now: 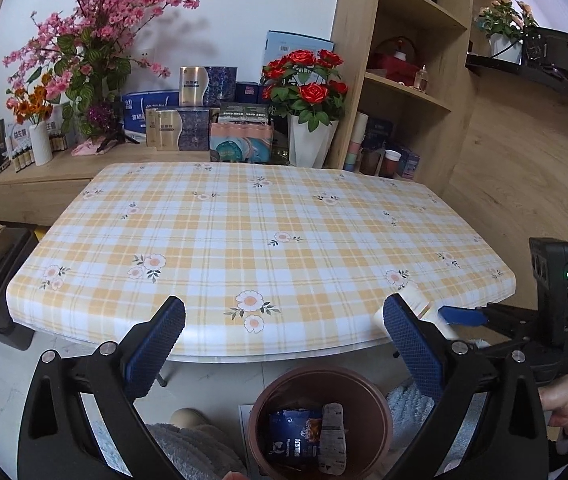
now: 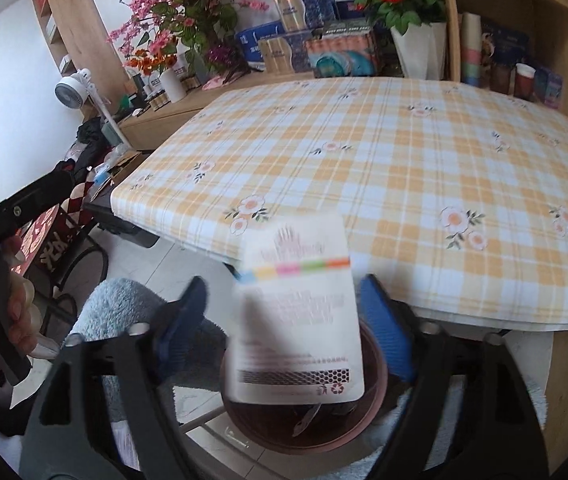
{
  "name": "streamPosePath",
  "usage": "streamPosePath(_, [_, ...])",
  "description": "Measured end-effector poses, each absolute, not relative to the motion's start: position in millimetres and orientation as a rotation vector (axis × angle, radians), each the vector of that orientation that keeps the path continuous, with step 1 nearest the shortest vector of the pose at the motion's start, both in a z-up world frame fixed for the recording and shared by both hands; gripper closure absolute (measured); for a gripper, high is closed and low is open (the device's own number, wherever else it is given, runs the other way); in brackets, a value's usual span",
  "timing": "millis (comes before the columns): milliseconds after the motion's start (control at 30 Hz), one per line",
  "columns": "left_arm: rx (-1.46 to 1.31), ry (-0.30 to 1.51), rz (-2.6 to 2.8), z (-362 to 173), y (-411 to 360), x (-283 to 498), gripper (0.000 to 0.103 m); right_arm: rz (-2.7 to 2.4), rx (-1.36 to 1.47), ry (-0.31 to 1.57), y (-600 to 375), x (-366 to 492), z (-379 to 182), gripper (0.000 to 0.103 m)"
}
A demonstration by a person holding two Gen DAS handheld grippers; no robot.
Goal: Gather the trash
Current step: 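Lower the Happy infinity card into the bin and open the right gripper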
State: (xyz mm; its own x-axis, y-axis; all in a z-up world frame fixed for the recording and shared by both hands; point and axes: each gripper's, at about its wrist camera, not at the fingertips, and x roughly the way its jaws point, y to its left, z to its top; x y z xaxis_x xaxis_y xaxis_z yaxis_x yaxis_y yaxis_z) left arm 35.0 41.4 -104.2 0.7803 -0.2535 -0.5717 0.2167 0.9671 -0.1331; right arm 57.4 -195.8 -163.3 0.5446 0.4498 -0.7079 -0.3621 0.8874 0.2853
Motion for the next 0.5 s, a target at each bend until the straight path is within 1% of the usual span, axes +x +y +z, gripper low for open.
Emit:
streamPosePath(33, [-0.056,0.629,-0.247,-105,41,35,0.006,0.482,0.106,0.866,-195,57,-163,0.011])
streamPosePath(67, [-0.047,0.630,-0.246,-105,40,35,0.006,0.480,0.097,0.855,-194,56,-161,0.011])
streamPosePath(133, [-0.032,0.624,-0.240,-105,38,34,0.006,0.462,0.089,0.837,-196,57,-157,0.006])
streamPosePath(333, [-0.013,0.615,-0.248,-101,30,39,0.006,0.303,0.065,0.749,-215,68,-127,0.006])
streamPosePath(500, [0.075,0.549,-0.205,-81,17,43,0.006,0.236,0.063,0.653,-233,74,-89,0.006])
